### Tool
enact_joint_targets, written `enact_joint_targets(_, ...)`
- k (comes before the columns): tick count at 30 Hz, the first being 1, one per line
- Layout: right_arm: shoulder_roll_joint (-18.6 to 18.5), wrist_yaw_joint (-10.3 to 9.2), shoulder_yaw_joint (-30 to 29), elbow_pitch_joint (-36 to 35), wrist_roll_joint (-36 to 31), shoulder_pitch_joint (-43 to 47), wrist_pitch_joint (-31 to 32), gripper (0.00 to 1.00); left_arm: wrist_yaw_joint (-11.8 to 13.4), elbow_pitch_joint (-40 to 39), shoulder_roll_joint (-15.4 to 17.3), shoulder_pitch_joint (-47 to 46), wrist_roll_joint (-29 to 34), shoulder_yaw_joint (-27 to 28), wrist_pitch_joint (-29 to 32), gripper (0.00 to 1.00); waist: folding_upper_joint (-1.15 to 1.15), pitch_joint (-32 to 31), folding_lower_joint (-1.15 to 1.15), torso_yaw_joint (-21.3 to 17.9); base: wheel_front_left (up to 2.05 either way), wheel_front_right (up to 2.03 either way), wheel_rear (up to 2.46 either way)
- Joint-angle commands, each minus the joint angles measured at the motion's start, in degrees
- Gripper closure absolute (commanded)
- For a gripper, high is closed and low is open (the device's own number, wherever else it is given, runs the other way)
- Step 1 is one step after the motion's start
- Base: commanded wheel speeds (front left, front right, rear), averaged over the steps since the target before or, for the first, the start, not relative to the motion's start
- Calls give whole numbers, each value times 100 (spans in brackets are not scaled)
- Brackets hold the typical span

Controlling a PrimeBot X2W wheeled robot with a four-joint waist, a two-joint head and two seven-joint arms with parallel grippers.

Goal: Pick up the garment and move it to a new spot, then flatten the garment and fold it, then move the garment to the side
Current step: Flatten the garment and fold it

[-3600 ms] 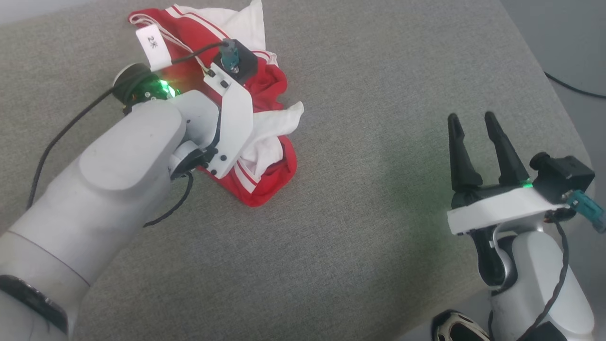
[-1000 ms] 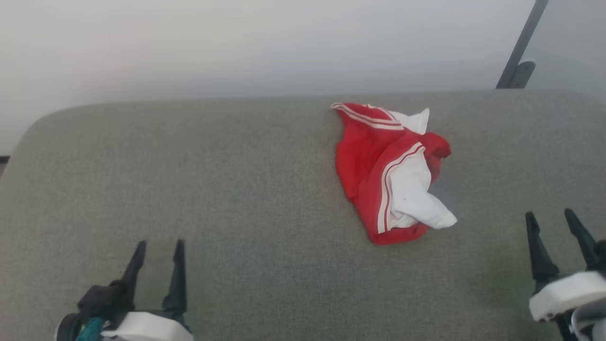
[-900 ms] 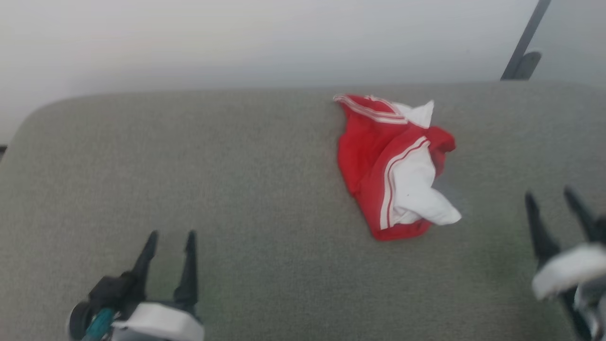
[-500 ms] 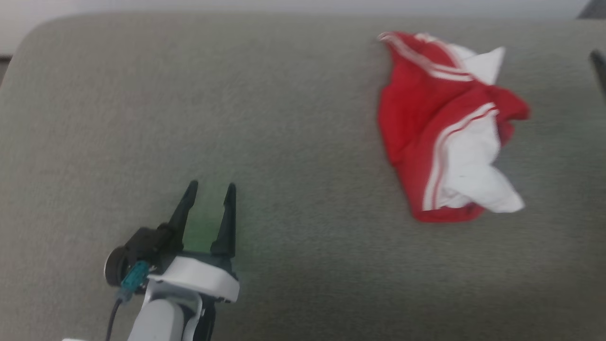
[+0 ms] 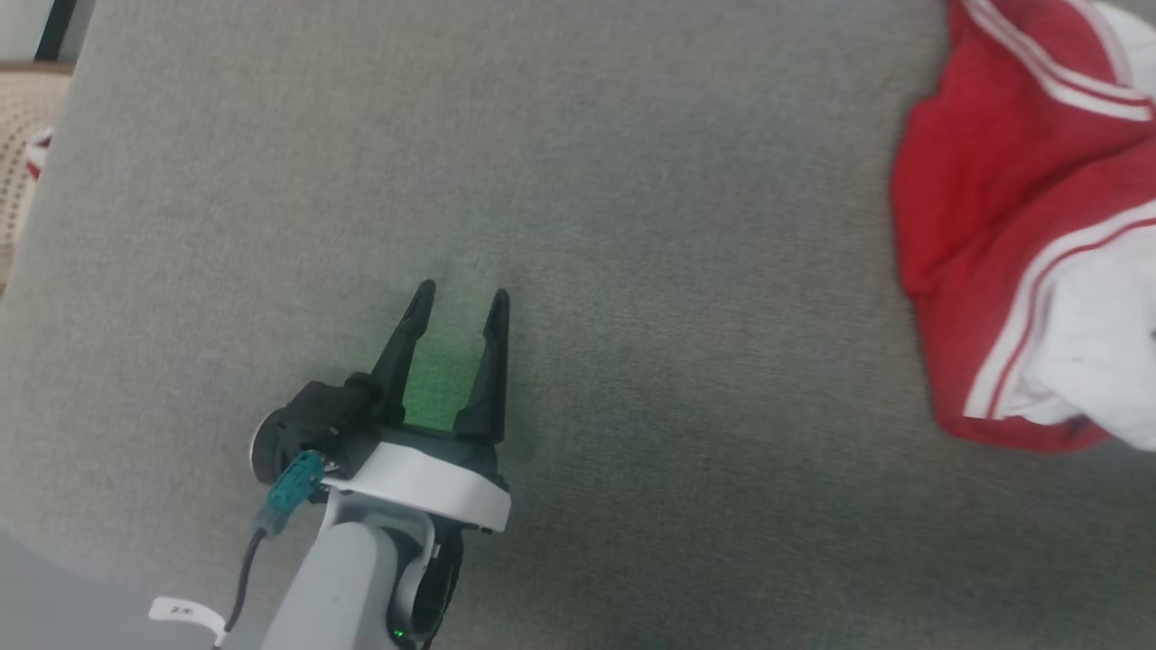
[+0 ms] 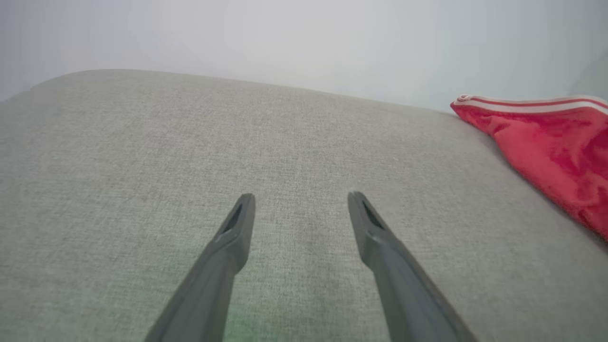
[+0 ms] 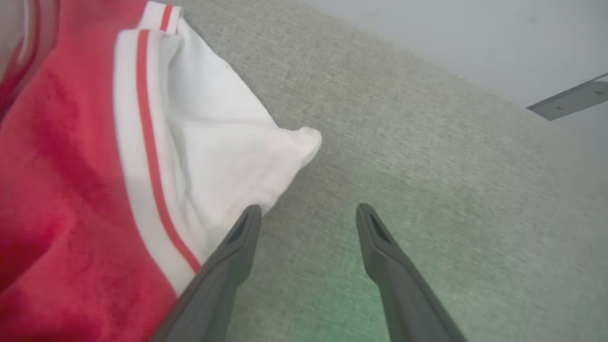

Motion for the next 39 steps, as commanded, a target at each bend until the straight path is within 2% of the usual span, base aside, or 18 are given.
enact_joint_targets(1,-46,-6,109,73,135,-140,80,0,48,-58,-14,-120,-51,-68,-29,0,0,197,0,164,0,0,0)
enact_joint_targets(11,-48,-2,692,310,619,-275,368,0,165,-114,-12,-207,-221,-270,-29,0,0,361,0,263,0,0,0)
enact_joint_targets(12,-56,-1,775,284,647,-280,366,54,179,-115,-12,-215,-205,-274,-29,0,0,366,0,264,0,0,0)
enact_joint_targets(13,-62,-1,825,272,709,-293,340,81,188,-120,-13,-224,-208,-274,-29,0,0,370,0,261,0,0,0)
enact_joint_targets(14,-55,-1,845,288,791,-300,323,100,192,-121,-13,-231,-219,-272,-29,0,0,371,0,256,0,0,0)
enact_joint_targets(21,-211,-14,793,558,988,-554,-229,100,159,-89,-12,-314,-126,-164,-29,0,0,320,0,108,0,0,0)
enact_joint_targets(26,-523,-7,831,527,1104,-464,-714,100,112,-94,-13,-289,-41,17,-29,0,0,209,0,-117,0,0,0)
enact_joint_targets(33,-1374,-7,727,223,1679,220,-1352,100,36,-144,-12,-261,140,220,-29,0,0,58,0,-440,0,0,0)
enact_joint_targets(39,-1964,-7,532,283,2323,1099,-1830,100,-4,-139,-12,-185,243,322,-30,0,0,-67,0,-633,0,0,0)
